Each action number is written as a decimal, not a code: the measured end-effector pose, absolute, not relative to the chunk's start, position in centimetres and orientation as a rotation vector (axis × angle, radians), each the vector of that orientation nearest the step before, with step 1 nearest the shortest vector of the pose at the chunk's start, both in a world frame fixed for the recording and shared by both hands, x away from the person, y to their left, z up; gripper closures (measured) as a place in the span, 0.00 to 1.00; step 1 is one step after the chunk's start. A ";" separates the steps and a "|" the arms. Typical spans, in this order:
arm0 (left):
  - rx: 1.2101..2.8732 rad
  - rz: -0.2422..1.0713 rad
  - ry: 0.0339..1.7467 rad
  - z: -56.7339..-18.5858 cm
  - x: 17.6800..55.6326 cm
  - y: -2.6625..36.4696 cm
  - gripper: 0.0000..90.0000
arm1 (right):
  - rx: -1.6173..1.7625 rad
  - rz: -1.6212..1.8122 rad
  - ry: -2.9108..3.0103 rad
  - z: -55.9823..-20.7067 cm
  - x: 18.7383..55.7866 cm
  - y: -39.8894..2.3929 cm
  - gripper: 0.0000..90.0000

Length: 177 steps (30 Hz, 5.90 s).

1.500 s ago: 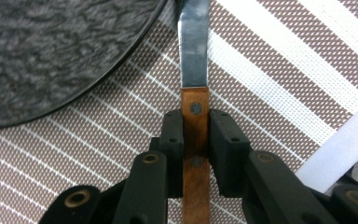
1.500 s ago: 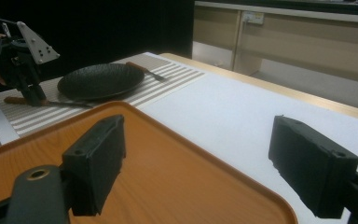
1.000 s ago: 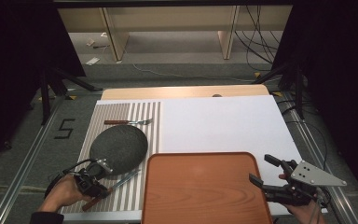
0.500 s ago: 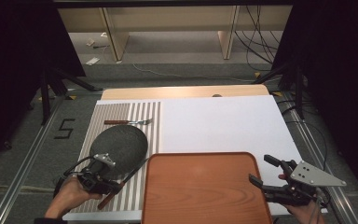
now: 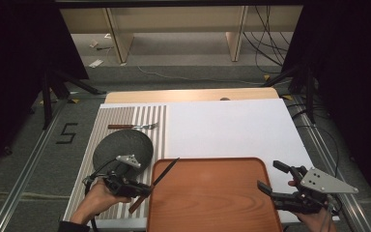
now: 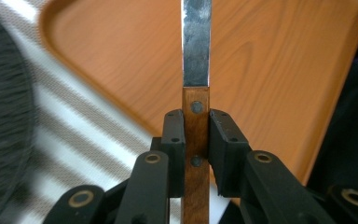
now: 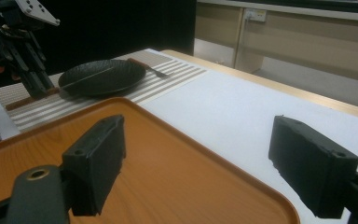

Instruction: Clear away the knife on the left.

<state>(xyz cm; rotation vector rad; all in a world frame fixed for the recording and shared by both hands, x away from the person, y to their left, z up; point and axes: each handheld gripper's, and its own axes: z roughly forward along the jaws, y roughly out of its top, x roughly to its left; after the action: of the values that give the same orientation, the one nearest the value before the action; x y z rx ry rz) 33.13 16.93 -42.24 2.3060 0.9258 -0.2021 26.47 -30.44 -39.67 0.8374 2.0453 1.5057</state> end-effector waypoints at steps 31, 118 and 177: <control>2.405 -0.313 0.896 -43.4 33.5 9.6 0.85 | 0.838 1.506 2.047 -39.7 26.5 -30.5 0.22; 2.588 -0.087 0.711 -46.4 31.7 3.4 1.00 | 0.823 1.509 2.051 -39.6 26.3 -30.5 0.22; 2.653 -0.194 0.860 -46.1 32.3 7.9 1.00 | 0.823 1.509 2.046 -39.5 26.3 -30.7 0.22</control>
<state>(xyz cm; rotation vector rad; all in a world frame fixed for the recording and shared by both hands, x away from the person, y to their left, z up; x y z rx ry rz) 32.32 7.93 -46.05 2.6535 0.8597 -0.1943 26.26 -30.68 -39.49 0.8226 2.0457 1.5091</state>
